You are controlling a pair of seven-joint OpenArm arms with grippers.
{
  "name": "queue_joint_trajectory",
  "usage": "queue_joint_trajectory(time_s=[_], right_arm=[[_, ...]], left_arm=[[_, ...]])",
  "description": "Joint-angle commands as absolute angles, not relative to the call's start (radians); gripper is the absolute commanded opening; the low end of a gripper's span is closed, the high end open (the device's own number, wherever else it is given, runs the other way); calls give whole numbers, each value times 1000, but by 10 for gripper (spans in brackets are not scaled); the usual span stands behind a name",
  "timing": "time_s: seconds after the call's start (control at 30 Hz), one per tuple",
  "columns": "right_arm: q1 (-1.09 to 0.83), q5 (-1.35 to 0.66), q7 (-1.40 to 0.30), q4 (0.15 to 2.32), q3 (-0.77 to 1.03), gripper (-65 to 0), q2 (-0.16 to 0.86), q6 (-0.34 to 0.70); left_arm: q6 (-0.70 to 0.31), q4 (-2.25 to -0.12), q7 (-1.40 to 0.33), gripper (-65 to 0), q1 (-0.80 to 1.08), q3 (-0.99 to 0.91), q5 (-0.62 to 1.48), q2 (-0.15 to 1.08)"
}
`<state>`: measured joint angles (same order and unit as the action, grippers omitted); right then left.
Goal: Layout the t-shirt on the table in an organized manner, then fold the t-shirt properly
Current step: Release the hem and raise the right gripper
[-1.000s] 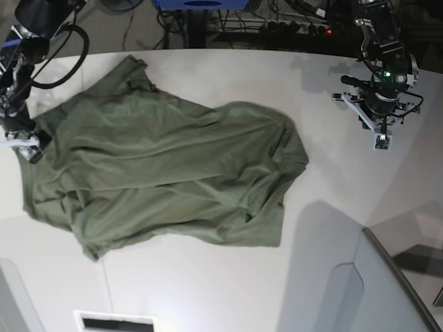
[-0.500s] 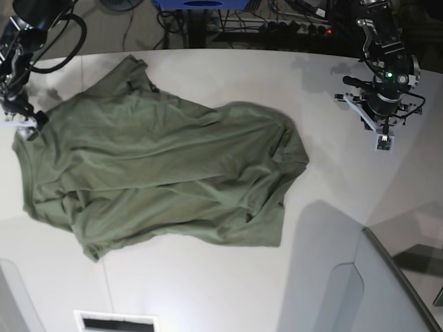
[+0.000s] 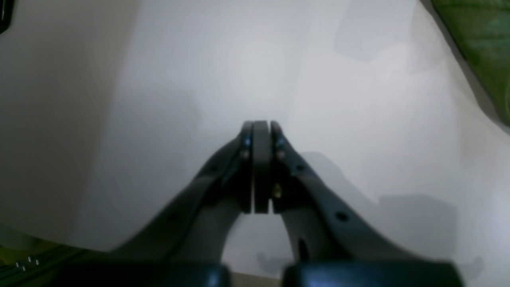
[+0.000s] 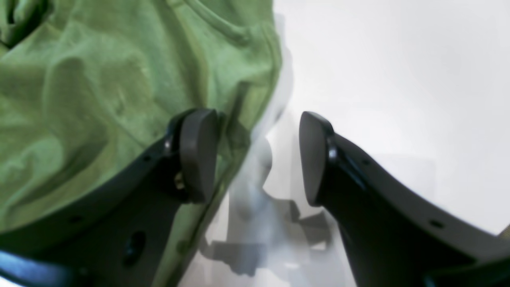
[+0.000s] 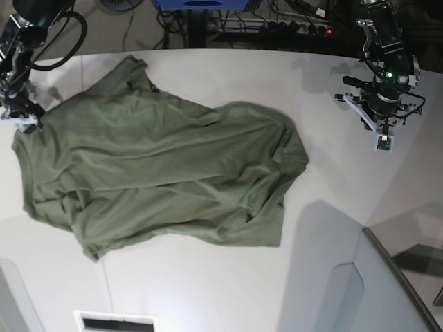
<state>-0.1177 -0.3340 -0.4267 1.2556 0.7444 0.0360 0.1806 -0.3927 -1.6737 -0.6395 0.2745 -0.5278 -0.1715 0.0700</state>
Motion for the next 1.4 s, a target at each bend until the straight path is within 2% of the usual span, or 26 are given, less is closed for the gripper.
queue_joint_trajectory(time_s=[0.0, 0.7, 0.93, 1.2, 1.3, 1.37], right_arm=[[-120, -341, -407, 1280, 748, -351, 51, 185], [-90, -341, -410, 1265, 739, -350, 28, 185], [-47, -341, -410, 1168, 737, -350, 28, 185], [-48, -341, -410, 1167, 737, -350, 28, 185], [-68, -341, -410, 1231, 737, -342, 22, 186], [-122, -341, -410, 1357, 737, -341, 5, 203]], left_arm=[[-384, -1690, -624, -650, 271, -532, -168, 81], [-384, -1661, -624, -650, 268, -532, -168, 81], [-384, -1662, -624, -650, 271, -533, -170, 96], [-384, -1662, -624, -650, 269, -533, -170, 114], [-384, -1662, -624, -650, 266, -533, -170, 114], [-384, -1662, -624, -650, 266, -533, -170, 114]])
